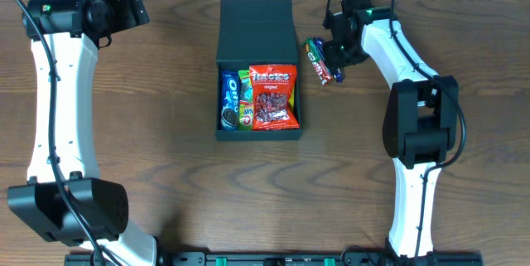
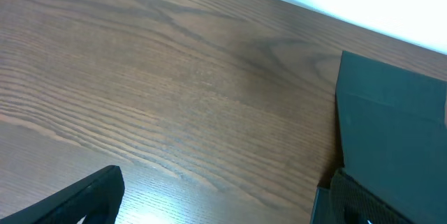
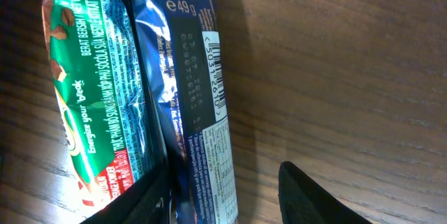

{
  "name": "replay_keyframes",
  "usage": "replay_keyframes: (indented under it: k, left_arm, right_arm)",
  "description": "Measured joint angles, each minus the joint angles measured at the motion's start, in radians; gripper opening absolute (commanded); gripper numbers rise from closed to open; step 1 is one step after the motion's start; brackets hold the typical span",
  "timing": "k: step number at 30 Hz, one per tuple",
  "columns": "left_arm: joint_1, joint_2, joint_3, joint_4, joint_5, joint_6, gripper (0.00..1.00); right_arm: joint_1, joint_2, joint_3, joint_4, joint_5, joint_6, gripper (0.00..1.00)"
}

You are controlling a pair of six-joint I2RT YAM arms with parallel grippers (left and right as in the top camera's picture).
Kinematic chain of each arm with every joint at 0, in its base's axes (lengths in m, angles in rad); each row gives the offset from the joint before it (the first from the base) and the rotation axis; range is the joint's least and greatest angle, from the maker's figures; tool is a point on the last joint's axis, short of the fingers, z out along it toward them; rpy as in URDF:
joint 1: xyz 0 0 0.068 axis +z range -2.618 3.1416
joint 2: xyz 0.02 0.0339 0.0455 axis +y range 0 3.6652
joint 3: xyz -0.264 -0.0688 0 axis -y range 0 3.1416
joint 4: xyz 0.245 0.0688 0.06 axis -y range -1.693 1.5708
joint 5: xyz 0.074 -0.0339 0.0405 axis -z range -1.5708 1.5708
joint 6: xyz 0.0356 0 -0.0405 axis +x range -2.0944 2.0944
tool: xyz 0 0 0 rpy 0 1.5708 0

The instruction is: Pack container

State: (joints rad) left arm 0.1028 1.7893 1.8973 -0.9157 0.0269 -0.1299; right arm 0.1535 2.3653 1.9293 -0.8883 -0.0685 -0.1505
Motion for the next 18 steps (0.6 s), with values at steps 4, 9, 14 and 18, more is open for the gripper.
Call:
replay_keyframes:
  k: [4,9,14,18]
  left_arm:
    - [0.000,0.000,0.000,0.000,0.000,0.000,0.95]
    - [0.000,0.000,0.000,0.000,0.000,0.000,0.95]
    - [0.000,0.000,0.000,0.000,0.000,0.000,0.95]
    - [0.000,0.000,0.000,0.000,0.000,0.000,0.95]
  right_arm:
    - [0.000,0.000,-0.002,0.032,0.002,0.000,0.48]
    - [0.000,0.003,-0.002,0.040,0.002,0.000,0.45]
    - [0.000,0.021,-0.002,0.035,0.002,0.001,0.36]
    - [0.000,0.022,-0.003,0.036,0.006,0.004,0.27]
